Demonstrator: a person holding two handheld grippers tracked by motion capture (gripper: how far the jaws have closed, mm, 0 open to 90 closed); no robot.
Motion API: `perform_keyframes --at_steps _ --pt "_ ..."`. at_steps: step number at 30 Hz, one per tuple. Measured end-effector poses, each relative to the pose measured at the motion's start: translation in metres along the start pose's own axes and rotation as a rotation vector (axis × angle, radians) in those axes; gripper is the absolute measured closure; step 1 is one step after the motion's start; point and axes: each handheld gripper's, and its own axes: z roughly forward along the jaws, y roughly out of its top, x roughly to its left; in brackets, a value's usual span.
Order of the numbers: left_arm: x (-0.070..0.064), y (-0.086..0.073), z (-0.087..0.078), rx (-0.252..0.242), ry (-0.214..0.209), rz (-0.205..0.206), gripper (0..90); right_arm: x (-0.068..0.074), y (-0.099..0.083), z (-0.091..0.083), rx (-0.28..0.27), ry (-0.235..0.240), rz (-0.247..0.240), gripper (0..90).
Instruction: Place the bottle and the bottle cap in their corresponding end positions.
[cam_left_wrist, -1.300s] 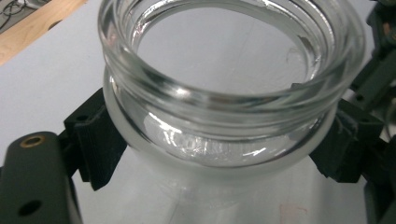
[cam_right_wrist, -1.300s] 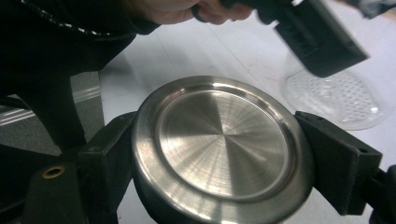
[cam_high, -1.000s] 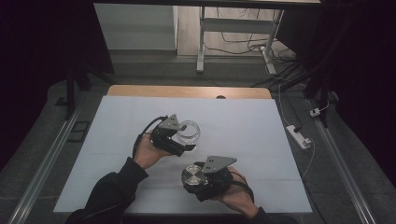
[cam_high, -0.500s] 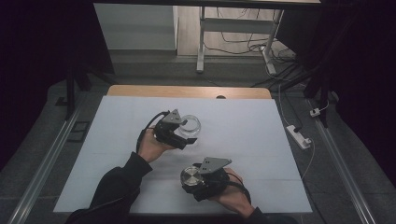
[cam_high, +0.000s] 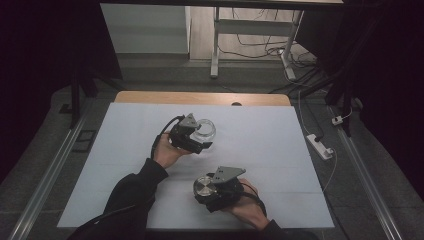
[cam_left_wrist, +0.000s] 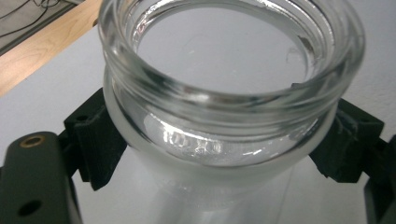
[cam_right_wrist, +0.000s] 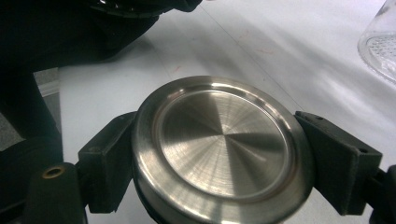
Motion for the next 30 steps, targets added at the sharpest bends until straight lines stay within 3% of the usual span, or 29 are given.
perform_keyframes --at_steps 6,17,24,30 --pt "0.006 -0.005 0.009 0.004 0.004 -0.024 15.7 -0.004 -0.003 0.007 0.013 -0.011 -0.001 17.5" --pt "0.009 -0.011 0.021 0.014 0.007 -0.026 15.7 -0.007 -0.01 0.025 0.051 -0.009 0.0 17.5" --pt "0.014 -0.017 0.027 0.019 0.048 -0.041 15.7 -0.01 -0.014 0.032 0.067 -0.02 0.0 17.5" --pt "0.015 -0.019 0.033 0.032 0.055 -0.038 15.6 -0.011 -0.015 0.036 0.078 -0.027 -0.01 17.4"
